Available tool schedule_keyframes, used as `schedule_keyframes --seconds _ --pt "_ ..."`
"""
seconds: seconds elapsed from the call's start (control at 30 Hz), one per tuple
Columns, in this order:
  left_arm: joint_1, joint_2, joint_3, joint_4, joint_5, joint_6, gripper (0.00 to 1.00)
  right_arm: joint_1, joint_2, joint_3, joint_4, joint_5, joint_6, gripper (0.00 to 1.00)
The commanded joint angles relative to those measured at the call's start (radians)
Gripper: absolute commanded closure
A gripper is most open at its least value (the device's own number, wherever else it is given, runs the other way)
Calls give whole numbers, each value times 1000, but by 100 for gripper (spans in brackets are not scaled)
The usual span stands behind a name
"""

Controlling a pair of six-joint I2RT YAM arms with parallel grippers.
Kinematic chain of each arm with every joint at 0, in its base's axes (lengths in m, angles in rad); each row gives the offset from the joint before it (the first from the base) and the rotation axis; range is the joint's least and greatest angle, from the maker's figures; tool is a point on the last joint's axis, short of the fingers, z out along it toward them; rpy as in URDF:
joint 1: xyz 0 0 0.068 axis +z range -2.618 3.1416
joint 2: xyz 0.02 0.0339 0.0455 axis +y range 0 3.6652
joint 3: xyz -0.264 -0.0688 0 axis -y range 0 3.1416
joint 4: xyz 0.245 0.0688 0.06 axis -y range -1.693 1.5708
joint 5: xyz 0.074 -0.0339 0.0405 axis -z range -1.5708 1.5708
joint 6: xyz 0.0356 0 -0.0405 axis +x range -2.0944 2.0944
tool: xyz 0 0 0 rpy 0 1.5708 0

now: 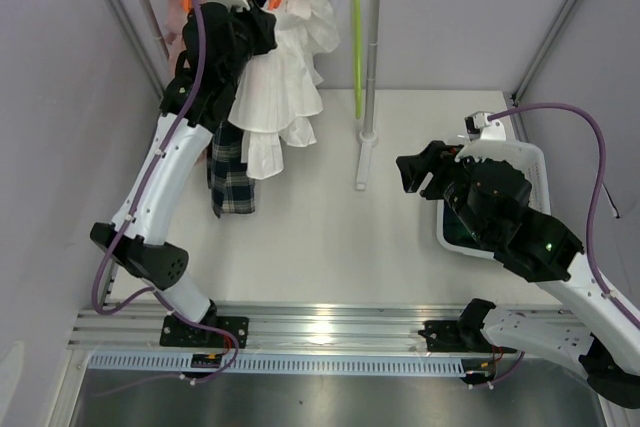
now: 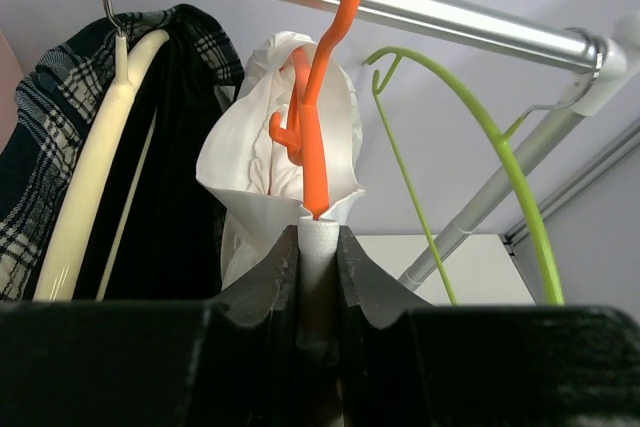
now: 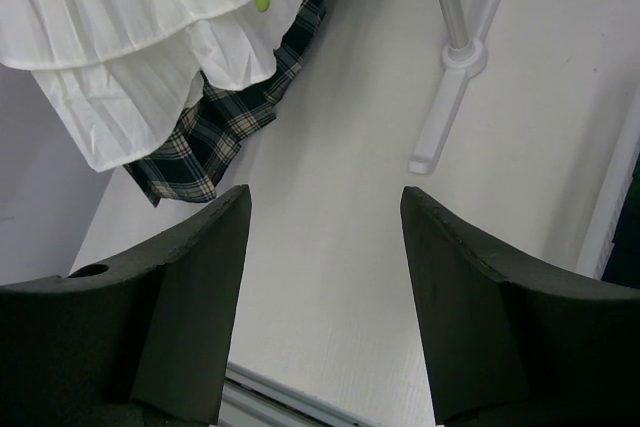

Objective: Place the skirt on the hanger

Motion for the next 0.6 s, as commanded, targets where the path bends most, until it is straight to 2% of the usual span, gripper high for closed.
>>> schedule_keyframes --seconds 0.0,0.3,0.4,0.43,0.57 --pt "13 -40 -59 71 20 4 100 -5 -6 3 13 -11 -3 33" --pt "19 -47 -93 67 45 26 100 -13 -3 -4 13 -11 0 33" --pt "19 -48 -96 64 57 29 90 -18 -3 -4 12 -11 -3 33" --pt "17 -50 -97 65 60 30 81 -19 -1 -2 12 -9 -2 33" --pt "17 -80 -97 70 78 50 66 -25 10 -2 6 -16 -2 33"
